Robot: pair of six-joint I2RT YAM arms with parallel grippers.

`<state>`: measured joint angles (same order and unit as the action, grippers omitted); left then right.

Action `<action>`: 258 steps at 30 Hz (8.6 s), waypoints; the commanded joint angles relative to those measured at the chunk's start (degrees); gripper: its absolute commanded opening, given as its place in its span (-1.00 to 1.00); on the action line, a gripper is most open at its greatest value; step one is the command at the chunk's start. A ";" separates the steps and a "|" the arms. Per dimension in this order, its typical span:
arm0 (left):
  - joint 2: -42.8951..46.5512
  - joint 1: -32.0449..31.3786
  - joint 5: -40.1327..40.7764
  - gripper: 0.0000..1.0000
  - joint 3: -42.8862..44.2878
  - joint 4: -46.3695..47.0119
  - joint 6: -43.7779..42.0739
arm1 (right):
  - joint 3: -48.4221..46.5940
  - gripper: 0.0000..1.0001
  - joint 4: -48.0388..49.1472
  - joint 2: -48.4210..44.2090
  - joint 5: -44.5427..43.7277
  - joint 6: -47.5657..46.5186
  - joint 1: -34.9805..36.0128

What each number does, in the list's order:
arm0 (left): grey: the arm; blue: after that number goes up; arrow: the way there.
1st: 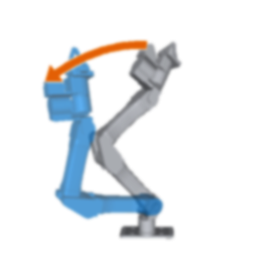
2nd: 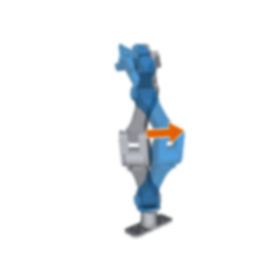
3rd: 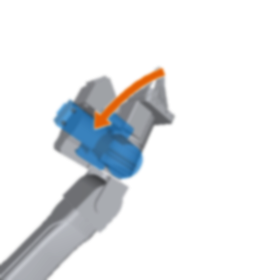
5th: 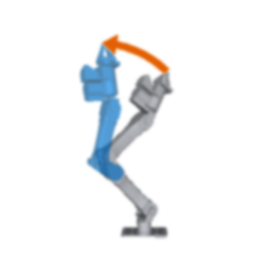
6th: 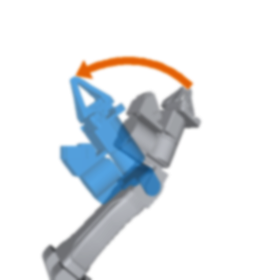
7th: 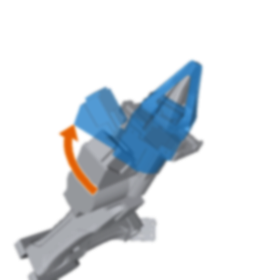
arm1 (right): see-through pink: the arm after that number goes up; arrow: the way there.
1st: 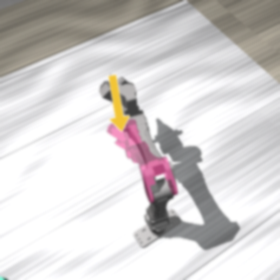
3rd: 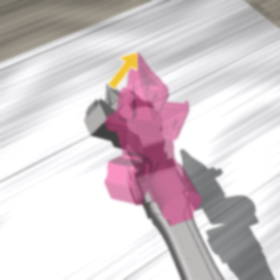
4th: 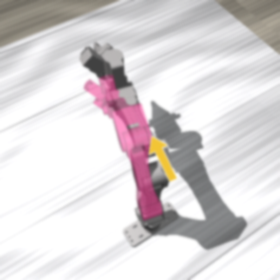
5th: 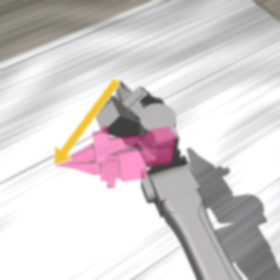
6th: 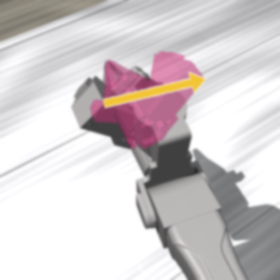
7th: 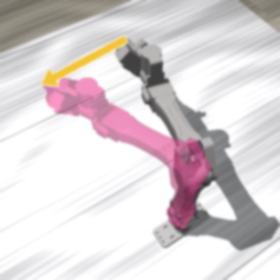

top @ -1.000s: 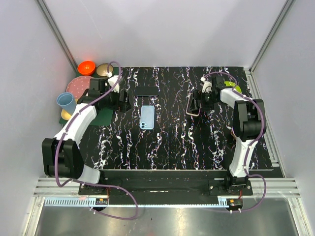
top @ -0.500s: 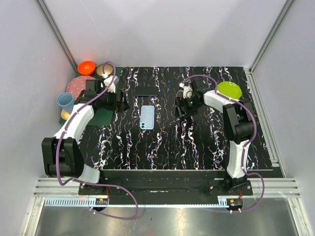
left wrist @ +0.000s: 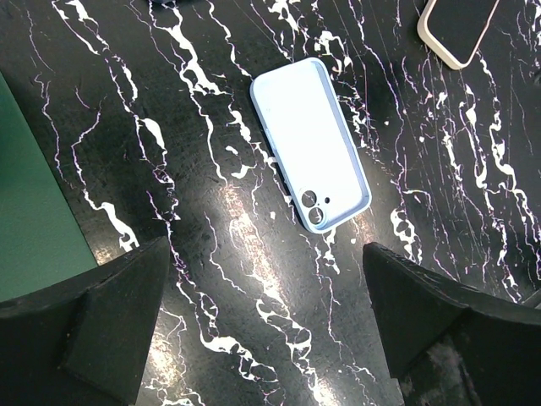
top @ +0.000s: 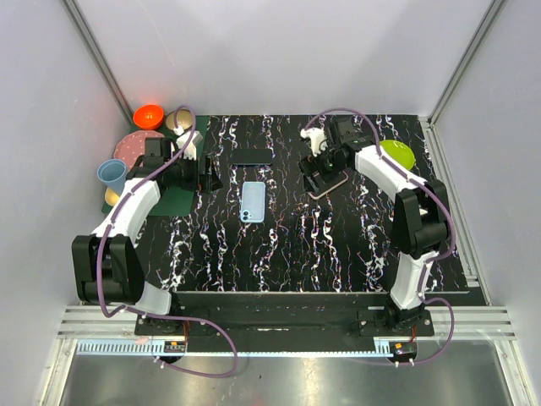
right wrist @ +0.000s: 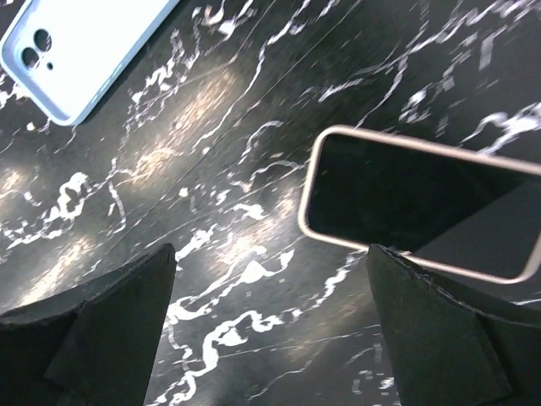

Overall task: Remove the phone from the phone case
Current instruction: Adjust the phone at the center of the board, then pick up the phone at the center of the board.

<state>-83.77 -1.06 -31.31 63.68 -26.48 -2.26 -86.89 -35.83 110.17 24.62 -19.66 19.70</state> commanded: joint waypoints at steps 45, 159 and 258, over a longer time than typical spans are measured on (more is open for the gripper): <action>-1.49 0.97 -4.55 0.98 -0.31 2.66 1.30 | -27.19 1.00 2.26 24.21 2.27 7.17 -7.66; -2.89 3.17 -7.01 0.98 -0.49 2.57 2.00 | -11.10 0.94 -10.22 16.48 -14.60 -24.73 3.15; -5.53 -14.58 -21.78 0.98 16.39 -10.08 -6.35 | 17.46 -1.00 33.02 -23.86 -41.76 -28.15 36.10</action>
<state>-89.43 -14.59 -52.66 78.00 -38.04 -9.32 -68.42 -11.18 85.95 -12.21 -46.59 54.65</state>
